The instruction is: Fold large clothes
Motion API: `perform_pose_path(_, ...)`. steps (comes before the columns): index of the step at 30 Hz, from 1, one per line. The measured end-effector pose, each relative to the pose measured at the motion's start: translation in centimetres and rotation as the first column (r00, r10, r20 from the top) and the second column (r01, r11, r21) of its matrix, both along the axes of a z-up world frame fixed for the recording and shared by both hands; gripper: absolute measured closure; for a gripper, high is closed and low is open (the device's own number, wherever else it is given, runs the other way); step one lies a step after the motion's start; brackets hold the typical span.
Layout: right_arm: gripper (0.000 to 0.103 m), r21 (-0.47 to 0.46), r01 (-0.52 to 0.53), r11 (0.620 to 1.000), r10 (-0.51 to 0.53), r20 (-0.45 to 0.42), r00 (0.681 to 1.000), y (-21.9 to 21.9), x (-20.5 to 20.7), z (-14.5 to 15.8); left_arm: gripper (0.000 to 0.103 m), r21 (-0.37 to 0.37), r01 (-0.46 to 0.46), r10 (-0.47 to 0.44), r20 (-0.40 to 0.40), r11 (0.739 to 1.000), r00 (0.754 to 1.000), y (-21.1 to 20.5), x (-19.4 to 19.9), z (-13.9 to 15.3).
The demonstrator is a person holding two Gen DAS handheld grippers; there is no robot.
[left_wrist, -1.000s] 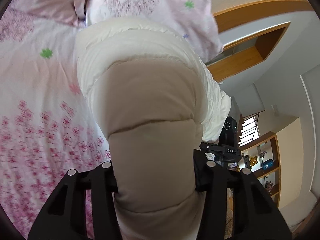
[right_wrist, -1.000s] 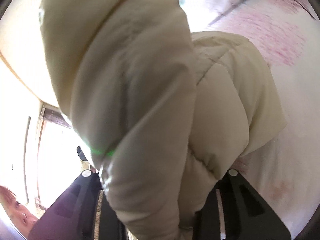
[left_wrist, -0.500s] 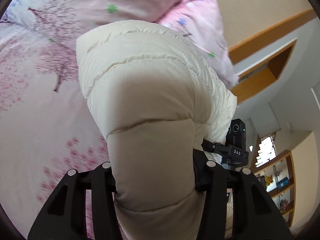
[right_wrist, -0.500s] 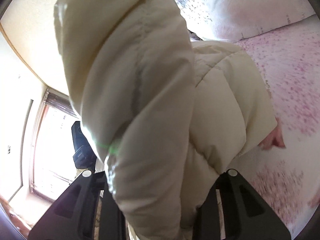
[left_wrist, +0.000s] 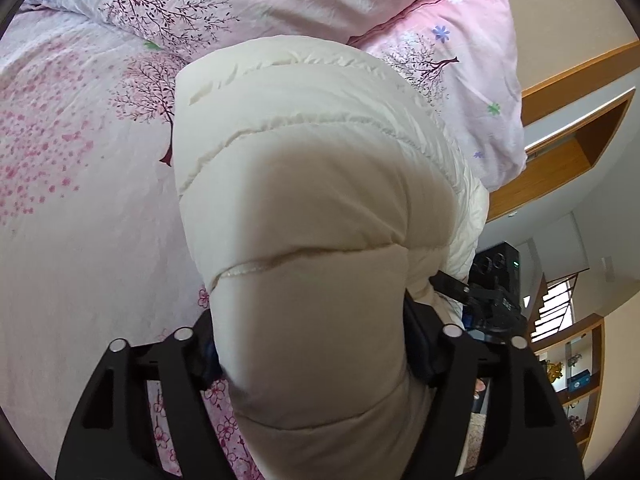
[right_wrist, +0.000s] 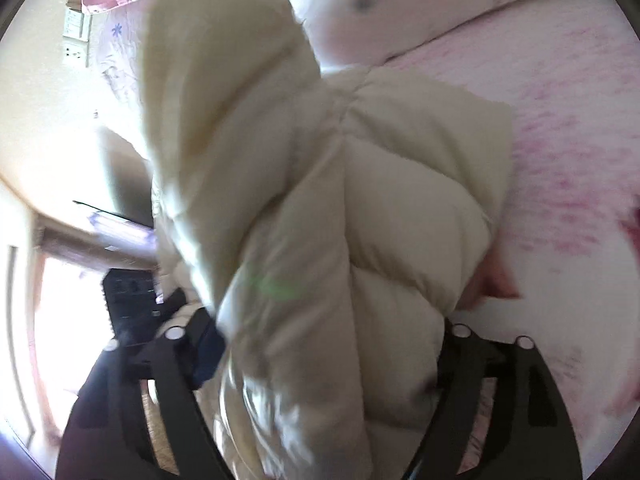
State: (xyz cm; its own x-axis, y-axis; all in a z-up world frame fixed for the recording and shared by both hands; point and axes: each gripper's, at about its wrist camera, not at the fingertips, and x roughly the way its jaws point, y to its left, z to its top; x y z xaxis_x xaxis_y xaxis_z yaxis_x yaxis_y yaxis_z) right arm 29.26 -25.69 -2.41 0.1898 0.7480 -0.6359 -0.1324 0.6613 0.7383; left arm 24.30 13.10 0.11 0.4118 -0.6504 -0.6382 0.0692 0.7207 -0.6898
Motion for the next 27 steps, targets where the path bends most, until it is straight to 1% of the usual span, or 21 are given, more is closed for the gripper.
perform_pose_path(2, 0.024, -0.048, 0.052, 0.998, -0.05, 0.033, 0.998, -1.0, -0.5, 0.9, 0.029, 0.029, -0.015, 0.014, 0.018, 0.999, 1.0, 0.2, -0.1, 0.8)
perform_pose_path(3, 0.023, -0.075, 0.088, 0.993, -0.084, 0.057, 0.995, -1.5, -2.0, 1.8, 0.029, 0.044, -0.025, 0.023, 0.031, 0.999, 0.999, 0.6, -0.4, 1.2)
perform_pose_path(4, 0.022, -0.127, 0.157, 0.979, -0.144, 0.11, 0.983, -2.6, -3.1, 3.0, 0.029, 0.068, -0.046, 0.043, 0.053, 0.997, 0.998, 0.9, -0.8, 1.9)
perform_pose_path(6, 0.023, -0.202, 0.262, 0.944, -0.218, 0.215, 0.952, -3.9, -4.7, 4.9, 0.029, 0.136, -0.099, 0.083, 0.115, 0.986, 0.99, 1.4, -1.6, 3.2)
perform_pose_path(7, 0.024, -0.222, 0.306, 0.926, -0.242, 0.275, 0.931, -4.4, -5.5, 5.8, 0.029, 0.191, -0.127, 0.095, 0.167, 0.973, 0.981, 1.4, -2.3, 3.9)
perform_pose_path(8, 0.032, -0.228, 0.337, 0.914, -0.243, 0.356, 0.902, -4.3, -7.2, 7.0, 0.029, 0.246, -0.144, 0.091, 0.214, 0.958, 0.973, 1.1, -3.0, 4.4)
perform_pose_path(9, 0.044, -0.226, 0.324, 0.919, -0.209, 0.418, 0.884, -3.8, -8.4, 8.0, 0.029, 0.293, -0.154, 0.077, 0.256, 0.944, 0.963, 0.6, -3.6, 4.6)
perform_pose_path(10, 0.049, -0.226, 0.297, 0.928, -0.17, 0.452, 0.876, -3.2, -9.5, 8.6, 0.029, 0.343, -0.159, 0.047, 0.313, 0.926, 0.949, -0.5, -4.6, 4.8)
perform_pose_path(12, 0.067, -0.254, 0.183, 0.95, -0.027, 0.517, 0.855, -1.0, -13.5, 9.1, 0.029, 0.405, -0.15, -0.016, 0.378, 0.902, 0.926, -2.5, -6.6, 5.8)
perform_pose_path(13, 0.07, -0.269, 0.157, 0.95, 0.009, 0.527, 0.85, 0.3, -13.7, 9.0, 0.029, 0.436, -0.139, -0.057, 0.406, 0.889, 0.912, -3.6, -7.8, 6.1)
perform_pose_path(14, 0.073, -0.304, 0.121, 0.945, 0.067, 0.54, 0.839, 1.8, -15.4, 8.8, 0.029, 0.459, -0.122, -0.098, 0.427, 0.88, 0.899, -4.8, -8.9, 6.3)
perform_pose_path(16, 0.073, -0.361, 0.078, 0.929, 0.141, 0.543, 0.828, 3.4, -17.1, 8.3, 0.029, 0.486, -0.078, -0.166, 0.439, 0.871, 0.883, -6.5, -10.3, 6.4)
perform_pose_path(17, 0.073, -0.381, 0.069, 0.922, 0.159, 0.535, 0.83, 3.6, -15.9, 7.4, 0.029, 0.5, -0.06, -0.191, 0.436, 0.864, 0.879, -7.1, -10.8, 6.2)
perform_pose_path(18, 0.074, -0.408, 0.066, 0.911, 0.174, 0.524, 0.834, 3.9, -16.2, 7.0, 0.029, 0.525, -0.034, -0.224, 0.421, 0.851, 0.879, -8.1, -10.9, 5.8)
perform_pose_path(19, 0.074, -0.427, 0.07, 0.902, 0.179, 0.515, 0.838, 5.2, -15.7, 7.0, 0.029, 0.545, -0.023, -0.24, 0.408, 0.838, 0.881, -8.5, -11.1, 5.3)
perform_pose_path(20, 0.076, -0.455, 0.075, 0.887, 0.183, 0.497, 0.848, 5.5, -14.8, 6.7, 0.029, 0.575, -0.018, -0.255, 0.39, 0.818, 0.885, -9.1, -10.9, 4.6)
perform_pose_path(22, 0.076, -0.486, 0.07, 0.871, 0.189, 0.463, 0.866, 5.6, -14.6, 5.9, 0.029, 0.601, 0.003, -0.273, 0.358, 0.799, 0.893, -9.5, -10.4, 3.4)
perform_pose_path(23, 0.076, -0.498, 0.071, 0.864, 0.191, 0.454, 0.87, 6.1, -13.5, 5.1, 0.029, 0.603, 0.019, -0.279, 0.341, 0.798, 0.898, -9.6, -10.2, 2.9)
perform_pose_path(25, 0.076, -0.527, 0.064, 0.847, 0.205, 0.435, 0.877, 5.6, -13.3, 3.9, 0.029, 0.593, 0.055, -0.291, 0.31, 0.803, 0.905, -9.6, -9.4, 1.9)
perform_pose_path(27, 0.076, -0.544, 0.037, 0.838, 0.229, 0.413, 0.881, 5.8, -12.7, 3.9, 0.029, 0.585, 0.067, -0.284, 0.288, 0.808, 0.915, -9.4, -8.5, 1.2)
